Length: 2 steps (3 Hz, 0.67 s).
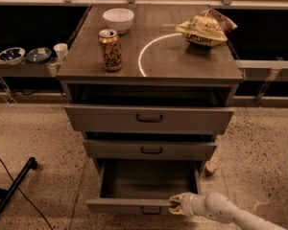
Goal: Close bottom drawer
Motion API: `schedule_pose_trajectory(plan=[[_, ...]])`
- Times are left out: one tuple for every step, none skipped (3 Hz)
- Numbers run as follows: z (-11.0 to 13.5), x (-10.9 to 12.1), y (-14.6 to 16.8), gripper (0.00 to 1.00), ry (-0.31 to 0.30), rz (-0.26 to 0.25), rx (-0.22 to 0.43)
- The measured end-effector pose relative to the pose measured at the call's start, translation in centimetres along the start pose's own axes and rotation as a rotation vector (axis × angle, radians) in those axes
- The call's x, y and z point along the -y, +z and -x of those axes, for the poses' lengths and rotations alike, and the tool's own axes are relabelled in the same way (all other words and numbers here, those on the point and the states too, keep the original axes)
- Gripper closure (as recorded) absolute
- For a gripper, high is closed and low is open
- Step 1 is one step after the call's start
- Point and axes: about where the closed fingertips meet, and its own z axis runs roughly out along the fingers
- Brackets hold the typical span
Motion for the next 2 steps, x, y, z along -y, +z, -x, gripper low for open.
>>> schedule_pose_trajectory(plan=[[0.99, 0.45, -0.2, 0.53, -0.021, 0.003, 0.02], [1.0, 0.43, -0.16, 0.3, -0.023, 0.003, 0.022]])
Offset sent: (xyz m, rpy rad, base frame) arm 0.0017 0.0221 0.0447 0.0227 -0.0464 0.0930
